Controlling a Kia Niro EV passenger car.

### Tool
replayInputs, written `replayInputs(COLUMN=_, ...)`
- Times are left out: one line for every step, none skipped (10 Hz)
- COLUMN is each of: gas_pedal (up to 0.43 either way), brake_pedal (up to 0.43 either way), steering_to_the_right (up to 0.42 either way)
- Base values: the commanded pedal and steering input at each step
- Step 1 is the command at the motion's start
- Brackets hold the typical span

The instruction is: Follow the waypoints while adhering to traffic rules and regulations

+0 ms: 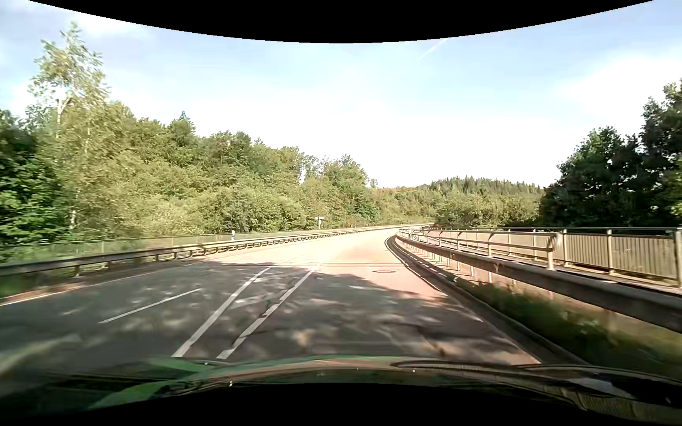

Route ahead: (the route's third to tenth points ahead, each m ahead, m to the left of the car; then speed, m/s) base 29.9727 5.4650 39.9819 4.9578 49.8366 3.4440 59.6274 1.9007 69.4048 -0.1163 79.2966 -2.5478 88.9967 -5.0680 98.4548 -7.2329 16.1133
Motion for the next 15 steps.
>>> replayInputs(gas_pedal=0.118, brake_pedal=0.0, steering_to_the_right=0.005)
replayInputs(gas_pedal=0.118, brake_pedal=0.0, steering_to_the_right=0.005)
replayInputs(gas_pedal=0.118, brake_pedal=0.0, steering_to_the_right=0.004)
replayInputs(gas_pedal=0.118, brake_pedal=0.0, steering_to_the_right=0.005)
replayInputs(gas_pedal=0.118, brake_pedal=0.0, steering_to_the_right=0.004)
replayInputs(gas_pedal=0.118, brake_pedal=0.0, steering_to_the_right=0.005)
replayInputs(gas_pedal=0.118, brake_pedal=0.0, steering_to_the_right=0.005)
replayInputs(gas_pedal=0.118, brake_pedal=0.0, steering_to_the_right=0.004)
replayInputs(gas_pedal=0.15, brake_pedal=0.0, steering_to_the_right=0.007)
replayInputs(gas_pedal=0.15, brake_pedal=0.0, steering_to_the_right=0.012)
replayInputs(gas_pedal=0.15, brake_pedal=0.0, steering_to_the_right=0.014)
replayInputs(gas_pedal=0.15, brake_pedal=0.0, steering_to_the_right=0.014)
replayInputs(gas_pedal=0.15, brake_pedal=0.0, steering_to_the_right=0.014)
replayInputs(gas_pedal=0.15, brake_pedal=0.0, steering_to_the_right=0.015)
replayInputs(gas_pedal=0.15, brake_pedal=0.0, steering_to_the_right=0.015)
